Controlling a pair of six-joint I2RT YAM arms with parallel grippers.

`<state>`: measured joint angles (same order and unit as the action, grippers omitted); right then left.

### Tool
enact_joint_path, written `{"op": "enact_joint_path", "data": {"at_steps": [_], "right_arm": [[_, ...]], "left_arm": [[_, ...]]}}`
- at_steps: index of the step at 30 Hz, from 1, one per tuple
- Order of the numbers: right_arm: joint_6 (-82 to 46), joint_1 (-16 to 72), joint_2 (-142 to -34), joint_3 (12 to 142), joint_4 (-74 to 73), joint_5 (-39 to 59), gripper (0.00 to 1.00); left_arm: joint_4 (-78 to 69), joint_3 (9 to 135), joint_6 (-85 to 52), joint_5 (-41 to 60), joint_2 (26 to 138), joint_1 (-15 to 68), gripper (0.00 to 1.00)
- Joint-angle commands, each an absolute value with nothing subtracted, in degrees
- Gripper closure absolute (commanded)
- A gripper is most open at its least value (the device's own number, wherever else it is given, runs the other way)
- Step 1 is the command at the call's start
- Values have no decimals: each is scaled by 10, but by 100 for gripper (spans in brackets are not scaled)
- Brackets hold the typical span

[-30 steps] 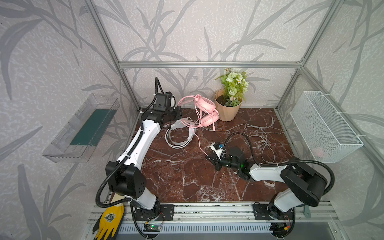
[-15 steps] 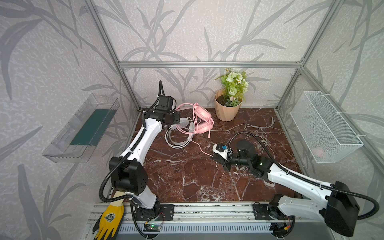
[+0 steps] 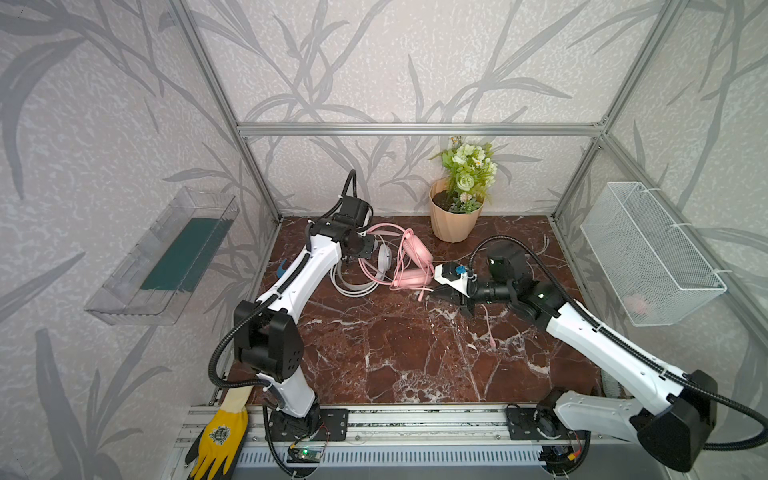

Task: Wrap the headphones
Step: 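Carry the pink cable with the right gripper up toward the held pink headset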

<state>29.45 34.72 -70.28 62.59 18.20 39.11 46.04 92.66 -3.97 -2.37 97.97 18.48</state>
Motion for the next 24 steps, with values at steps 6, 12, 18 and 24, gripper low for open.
{"op": "enact_joint_path", "data": {"at_steps": [6, 12, 18, 24], "right_arm": [[339, 297, -743, 686, 213, 441, 100], [378, 283, -785, 732, 239, 453, 100], [366, 257, -806, 744, 203, 471, 100], [345, 239, -853, 770, 183, 466, 100]], "left_arm": [[464, 945, 44, 29, 973, 209, 100], [482, 959, 88, 41, 980, 219, 100], [489, 961, 111, 55, 979, 223, 100], [483, 940, 114, 63, 966, 233, 100]]}}
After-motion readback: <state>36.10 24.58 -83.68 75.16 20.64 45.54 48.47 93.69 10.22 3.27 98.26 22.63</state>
